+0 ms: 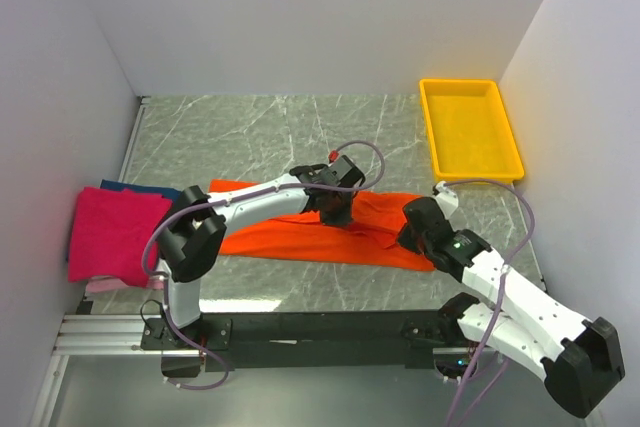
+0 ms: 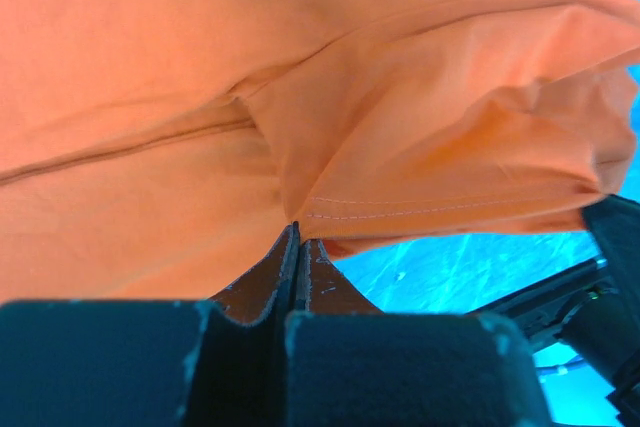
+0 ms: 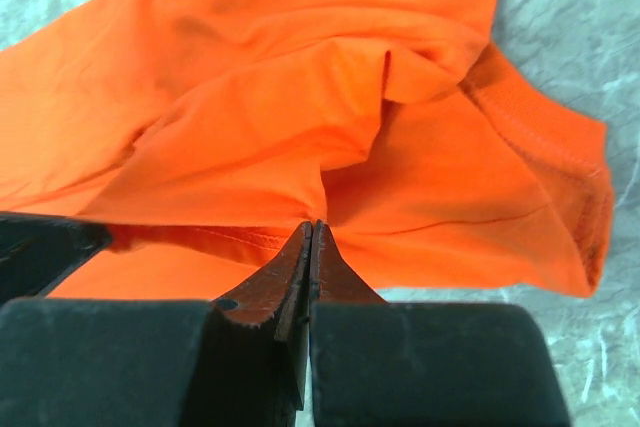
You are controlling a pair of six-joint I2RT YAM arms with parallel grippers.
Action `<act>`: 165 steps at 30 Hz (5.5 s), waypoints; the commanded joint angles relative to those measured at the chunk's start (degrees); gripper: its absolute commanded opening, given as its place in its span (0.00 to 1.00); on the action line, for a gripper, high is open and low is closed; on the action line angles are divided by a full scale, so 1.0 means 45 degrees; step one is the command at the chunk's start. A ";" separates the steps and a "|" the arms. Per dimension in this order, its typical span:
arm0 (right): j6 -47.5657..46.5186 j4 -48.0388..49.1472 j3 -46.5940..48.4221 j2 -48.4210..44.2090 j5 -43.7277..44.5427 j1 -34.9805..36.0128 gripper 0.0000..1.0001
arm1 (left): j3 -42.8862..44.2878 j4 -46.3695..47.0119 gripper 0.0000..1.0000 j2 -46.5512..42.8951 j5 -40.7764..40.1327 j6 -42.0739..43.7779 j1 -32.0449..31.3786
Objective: Fold and stack the t-shirts
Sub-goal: Fold the tshirt
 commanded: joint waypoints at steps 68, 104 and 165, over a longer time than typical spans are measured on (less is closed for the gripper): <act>-0.2534 0.2543 0.2577 0.6274 -0.1410 -0.5055 0.45 | -0.1009 -0.0517 0.30 -0.1161 0.0343 0.0752 0.4189; -0.4879 -0.0934 1.3692 1.3159 -0.1860 -0.5838 0.52 | -0.4527 0.0910 0.44 -0.1940 0.1282 0.0573 0.8431; -0.4137 -0.2732 1.8073 1.4722 -0.2565 -0.4354 0.67 | -0.2375 -0.3347 0.42 -0.3289 -0.4499 0.0418 0.1126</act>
